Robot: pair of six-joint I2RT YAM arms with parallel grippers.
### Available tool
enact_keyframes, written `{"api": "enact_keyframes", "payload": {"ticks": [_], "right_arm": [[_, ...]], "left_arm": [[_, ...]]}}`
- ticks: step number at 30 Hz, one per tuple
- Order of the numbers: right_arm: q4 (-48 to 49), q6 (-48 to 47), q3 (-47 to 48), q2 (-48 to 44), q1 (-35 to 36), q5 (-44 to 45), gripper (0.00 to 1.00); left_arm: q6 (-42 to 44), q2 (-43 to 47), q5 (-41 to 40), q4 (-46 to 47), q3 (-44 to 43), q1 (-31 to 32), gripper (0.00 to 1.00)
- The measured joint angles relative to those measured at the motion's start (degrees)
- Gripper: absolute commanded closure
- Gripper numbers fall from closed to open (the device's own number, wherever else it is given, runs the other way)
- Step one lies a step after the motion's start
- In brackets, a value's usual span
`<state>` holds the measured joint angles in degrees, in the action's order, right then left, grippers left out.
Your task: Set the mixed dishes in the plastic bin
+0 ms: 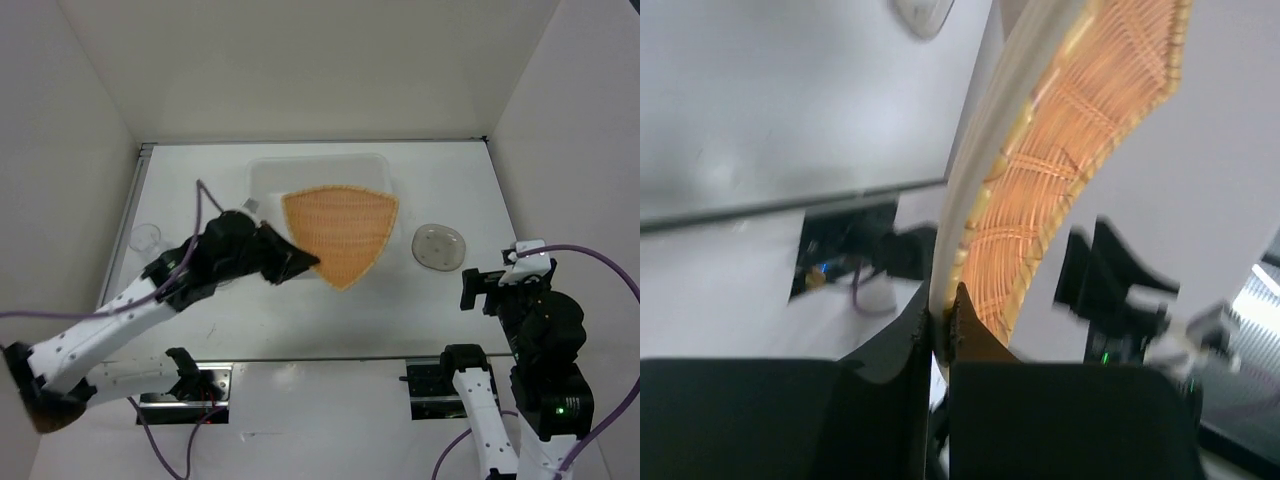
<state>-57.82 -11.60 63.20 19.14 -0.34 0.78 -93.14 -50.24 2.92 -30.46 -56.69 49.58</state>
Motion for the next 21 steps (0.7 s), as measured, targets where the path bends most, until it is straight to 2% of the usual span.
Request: {"api": "enact_keyframes", "payload": {"ticks": [5,9,13,17,21], "right_arm": [[0.13,-0.09,0.63,0.02,-0.04,-0.35,0.01],[5.84,-2.40,2.71,-0.02,-0.07,-1.09,0.01],[18.34,-4.68,-5.29,-6.86,-0.07,0.02,0.01],[22.38,-5.70,-15.74,-15.82,-0.07,-1.03,0.01],[25.70,-6.14,-21.22,-18.69,-0.09,-2.27,0.01]], "left_arm": [[2.84,-28.13,-2.34,7.21,-19.21,-4.17,1.00],[1.53,-42.27,-5.62,8.92,-26.82,-6.88,1.00],[-0.50,-51.47,-10.03,5.49,-33.94,-8.79,1.00],[-3.30,-56.00,-13.57,4.02,-39.15,-10.40,1.00],[-7.39,-58.01,-15.69,3.63,-41.79,-11.43,1.00]]}}
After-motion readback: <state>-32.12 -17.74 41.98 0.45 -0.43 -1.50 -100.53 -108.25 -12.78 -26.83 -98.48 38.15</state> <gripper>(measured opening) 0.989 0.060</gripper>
